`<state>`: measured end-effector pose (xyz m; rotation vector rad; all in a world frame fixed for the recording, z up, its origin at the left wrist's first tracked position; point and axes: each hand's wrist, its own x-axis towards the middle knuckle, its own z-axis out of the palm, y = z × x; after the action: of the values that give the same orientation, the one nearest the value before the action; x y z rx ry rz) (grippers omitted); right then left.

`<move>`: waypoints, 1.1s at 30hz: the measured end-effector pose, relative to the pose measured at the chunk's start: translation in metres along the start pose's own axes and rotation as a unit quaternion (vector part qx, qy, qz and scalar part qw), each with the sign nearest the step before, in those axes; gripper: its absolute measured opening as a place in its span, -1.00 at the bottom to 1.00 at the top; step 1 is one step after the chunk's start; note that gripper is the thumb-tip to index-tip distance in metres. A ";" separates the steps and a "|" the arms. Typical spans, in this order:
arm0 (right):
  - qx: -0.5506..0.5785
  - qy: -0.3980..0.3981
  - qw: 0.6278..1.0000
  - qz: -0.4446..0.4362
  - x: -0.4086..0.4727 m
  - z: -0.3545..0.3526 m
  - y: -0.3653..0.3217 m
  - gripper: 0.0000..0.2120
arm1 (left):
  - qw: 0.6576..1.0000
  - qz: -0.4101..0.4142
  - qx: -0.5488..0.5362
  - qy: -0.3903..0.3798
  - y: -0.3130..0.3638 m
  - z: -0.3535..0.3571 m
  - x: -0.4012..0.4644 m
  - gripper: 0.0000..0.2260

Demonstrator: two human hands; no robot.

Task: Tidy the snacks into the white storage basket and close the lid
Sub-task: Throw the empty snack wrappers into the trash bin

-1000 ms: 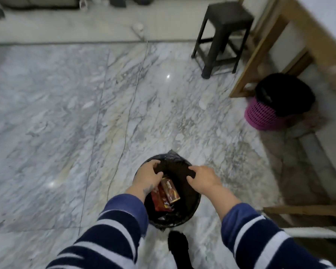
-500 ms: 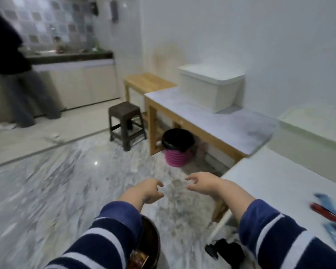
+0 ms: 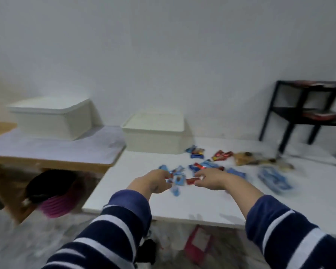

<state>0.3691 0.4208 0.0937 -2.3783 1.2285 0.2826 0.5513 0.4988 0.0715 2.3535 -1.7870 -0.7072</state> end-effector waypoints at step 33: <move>0.116 0.221 0.941 0.227 -0.026 -0.235 0.526 -0.57 | 0.889 0.386 -0.036 0.245 0.573 -0.066 0.345 -0.64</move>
<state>-0.0787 0.0623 0.1555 -1.9888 1.8995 -0.2683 0.1417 -0.0103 0.2290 1.3654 -2.1143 -0.0493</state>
